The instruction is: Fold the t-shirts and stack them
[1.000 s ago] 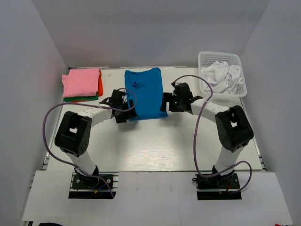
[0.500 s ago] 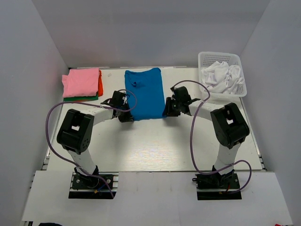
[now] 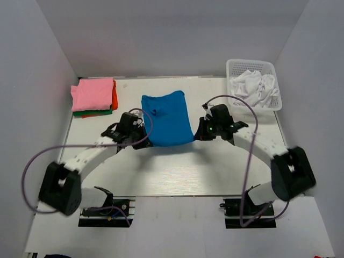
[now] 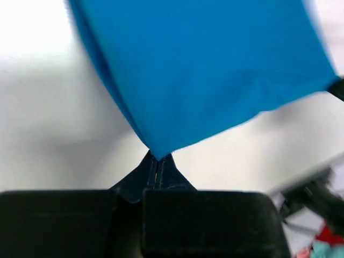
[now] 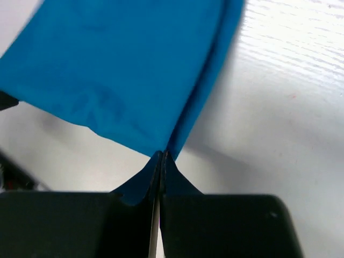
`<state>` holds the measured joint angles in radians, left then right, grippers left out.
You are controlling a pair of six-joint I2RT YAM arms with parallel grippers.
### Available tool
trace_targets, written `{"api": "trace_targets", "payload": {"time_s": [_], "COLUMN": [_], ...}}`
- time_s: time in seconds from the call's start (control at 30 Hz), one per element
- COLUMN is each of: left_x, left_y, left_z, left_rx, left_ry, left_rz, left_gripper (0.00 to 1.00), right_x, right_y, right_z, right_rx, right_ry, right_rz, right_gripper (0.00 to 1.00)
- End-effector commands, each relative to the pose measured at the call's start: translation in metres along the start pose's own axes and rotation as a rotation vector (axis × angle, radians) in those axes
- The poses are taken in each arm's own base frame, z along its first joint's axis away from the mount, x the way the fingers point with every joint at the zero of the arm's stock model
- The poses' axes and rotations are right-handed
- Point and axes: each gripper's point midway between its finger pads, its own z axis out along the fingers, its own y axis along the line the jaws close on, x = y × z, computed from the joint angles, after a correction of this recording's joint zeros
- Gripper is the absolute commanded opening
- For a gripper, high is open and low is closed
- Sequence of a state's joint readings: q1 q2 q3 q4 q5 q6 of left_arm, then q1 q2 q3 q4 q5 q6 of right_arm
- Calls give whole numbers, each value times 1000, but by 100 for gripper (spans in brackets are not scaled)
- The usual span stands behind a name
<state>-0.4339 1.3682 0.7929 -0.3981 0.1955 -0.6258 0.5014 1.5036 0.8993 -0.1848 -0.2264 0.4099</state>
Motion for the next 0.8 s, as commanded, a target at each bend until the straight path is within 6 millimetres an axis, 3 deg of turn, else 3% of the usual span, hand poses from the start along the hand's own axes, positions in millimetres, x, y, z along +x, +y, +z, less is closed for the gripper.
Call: {"api": "trace_targets", "payload": {"time_s": [0.0, 0.03, 0.1, 0.17, 0.27, 0.43, 0.6, 0.7, 0.73, 0.77], "left_x": [10, 15, 19, 12, 0, -24, -60, -85, -91, -96], "left_y": [-29, -35, -45, -60, -65, -73, -64, -54, -53, -52], "left_z": [-49, -56, -77, -95, -108, -107, -96, -84, -82, -80], "left_rx": [131, 156, 213, 268, 281, 263, 153, 49, 28, 10], "left_ry": [-31, -22, -24, -68, -146, -213, -303, -339, -350, -360], "left_rz": [36, 46, 58, 74, 87, 87, 35, 9, 17, 14], "left_gripper": [0, 0, 0, 0, 0, 0, 0, 0, 0, 0], "right_x": [13, 6, 9, 4, -18, -54, -86, -116, -115, -131], "right_y": [28, 39, 49, 58, 66, 65, 57, 54, 51, 55], "right_z": [-43, -62, -77, -94, -107, -108, -87, -78, -73, -79], "right_rx": [-111, -143, -179, -199, -205, -141, -75, -42, -36, -42], "right_ry": [6, -41, -26, -63, -148, -245, -257, -279, -267, -301], "right_rz": [-88, -113, -135, -163, -181, -129, -90, -68, -63, -69], "right_gripper": [0, 0, 0, 0, 0, 0, 0, 0, 0, 0]}}
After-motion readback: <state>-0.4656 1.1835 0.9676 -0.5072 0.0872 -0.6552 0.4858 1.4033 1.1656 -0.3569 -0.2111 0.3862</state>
